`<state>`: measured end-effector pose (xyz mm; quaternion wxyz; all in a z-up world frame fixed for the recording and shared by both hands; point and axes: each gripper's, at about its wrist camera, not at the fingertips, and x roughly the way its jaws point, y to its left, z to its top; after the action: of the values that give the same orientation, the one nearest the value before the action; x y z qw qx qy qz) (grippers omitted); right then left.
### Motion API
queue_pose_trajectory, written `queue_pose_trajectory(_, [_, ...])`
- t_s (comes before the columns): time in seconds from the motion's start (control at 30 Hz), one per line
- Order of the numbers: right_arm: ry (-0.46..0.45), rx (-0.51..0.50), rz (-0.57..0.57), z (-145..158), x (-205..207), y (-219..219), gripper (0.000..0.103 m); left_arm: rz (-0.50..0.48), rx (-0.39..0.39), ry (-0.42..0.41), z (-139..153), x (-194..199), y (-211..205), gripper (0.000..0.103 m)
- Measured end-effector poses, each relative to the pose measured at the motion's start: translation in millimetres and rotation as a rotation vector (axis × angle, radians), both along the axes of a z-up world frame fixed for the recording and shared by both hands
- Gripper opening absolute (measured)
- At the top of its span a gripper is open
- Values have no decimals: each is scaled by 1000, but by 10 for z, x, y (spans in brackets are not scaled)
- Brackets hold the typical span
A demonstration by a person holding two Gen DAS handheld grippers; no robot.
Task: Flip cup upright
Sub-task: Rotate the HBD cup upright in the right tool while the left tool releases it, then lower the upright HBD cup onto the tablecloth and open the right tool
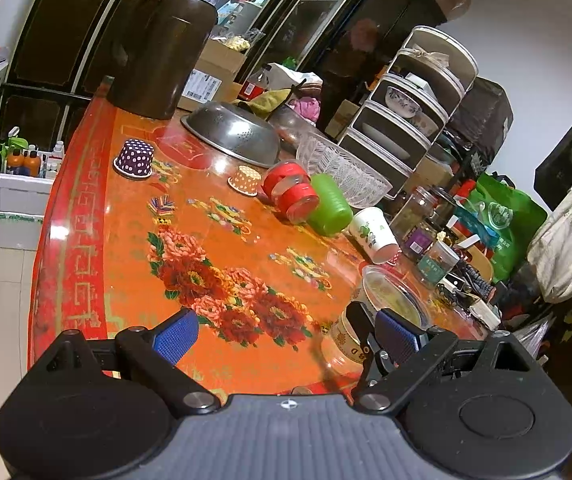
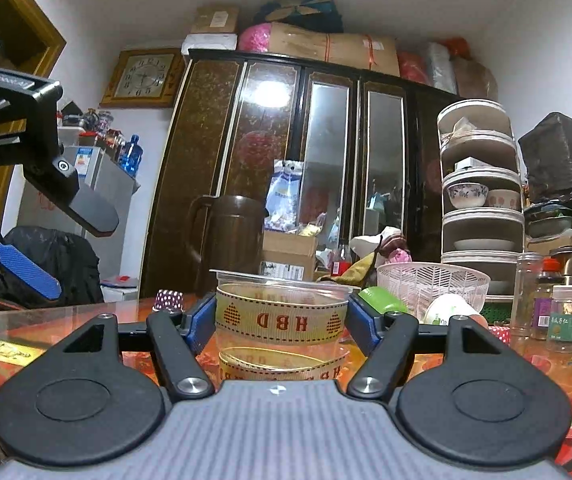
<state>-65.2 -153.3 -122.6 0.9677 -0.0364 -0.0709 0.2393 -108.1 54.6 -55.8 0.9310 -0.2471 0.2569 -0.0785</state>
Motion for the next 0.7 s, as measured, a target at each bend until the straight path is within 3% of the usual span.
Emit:
queue_pose_trajectory(0.2, [39,-22,5,26,15,17,74,-1,2,-1,2,-9,-9,97])
queue_pose_trajectory(0.3, [59,-17,11,28,16,6,83,-3,11,-8,5,-23,-28,97])
queue_pose_trajectory(0.37, [74,-12,19,37,9,-9,97,1,31,-13,10,-36,-61,97])
queue_pose_trajectory(0.43, [106,6,35,64,2,-49,102,8,78,-37,16,-57,-104,97])
queue_pose_trajectory(0.5, [165,25,62,107,-2,-118,102,16,157,-65,23,-74,-174,103])
queue_pose_trajectory(0.6, [255,50,89,241,-23,-265,102,0,280,-75,19,-61,-294,103])
queue_pose_trajectory(0.7, [313,22,88,467,-86,-395,102,-30,352,-89,68,-92,-405,103])
